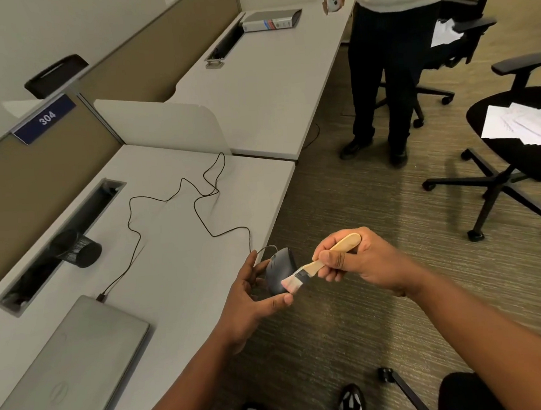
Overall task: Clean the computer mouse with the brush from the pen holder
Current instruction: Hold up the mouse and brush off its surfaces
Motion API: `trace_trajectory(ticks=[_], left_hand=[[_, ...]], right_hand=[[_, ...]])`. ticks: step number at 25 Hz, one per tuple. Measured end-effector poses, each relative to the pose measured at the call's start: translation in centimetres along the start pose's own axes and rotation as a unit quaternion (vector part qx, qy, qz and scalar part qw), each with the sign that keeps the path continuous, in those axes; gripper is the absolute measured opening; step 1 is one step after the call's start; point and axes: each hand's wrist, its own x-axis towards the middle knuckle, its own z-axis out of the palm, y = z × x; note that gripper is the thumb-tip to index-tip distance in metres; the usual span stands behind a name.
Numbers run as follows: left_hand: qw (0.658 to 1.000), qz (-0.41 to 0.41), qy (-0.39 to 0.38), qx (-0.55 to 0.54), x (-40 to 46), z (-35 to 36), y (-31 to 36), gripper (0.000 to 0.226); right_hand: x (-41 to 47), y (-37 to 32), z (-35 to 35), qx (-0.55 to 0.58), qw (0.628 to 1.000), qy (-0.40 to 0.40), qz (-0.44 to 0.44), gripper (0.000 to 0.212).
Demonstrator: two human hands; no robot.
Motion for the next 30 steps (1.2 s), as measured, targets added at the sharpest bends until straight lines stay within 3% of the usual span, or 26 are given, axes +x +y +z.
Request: trace_trajectory(ticks=[6,9,12,17,30], left_hand=[[1.000,-0.008,0.021,0.011,-0.3,-0.3,-0.3,0.126],[0.999,0.006,0.013,0.042,-0.3,-0.5,-0.5,0.134],[0.995,0.028,-0.010,0.095,0.0,-0.7,-0.5,0.149],[0.990,0.067,-0.002,0.125,0.6,-0.5,-0.9,0.152],[0.990,0.116,0.073,0.042,0.8,0.3,-0.8,0.144]], right_hand=[[0.4,0.2,0.4,-0.102,0.988,0.114,-0.033,0.008],[0.4,0.3,0.8,-0.113,0.983,0.137,-0.032,0.014],[0.3,0.7,1.7,-0.114,0.987,0.111,-0.023,0.025],[0.6,2.0,3.0,-0.152,0.988,0.034,0.007,0.026],[0.0,2.4,3.7,-0.137,0.990,0.008,0.037,0.034]])
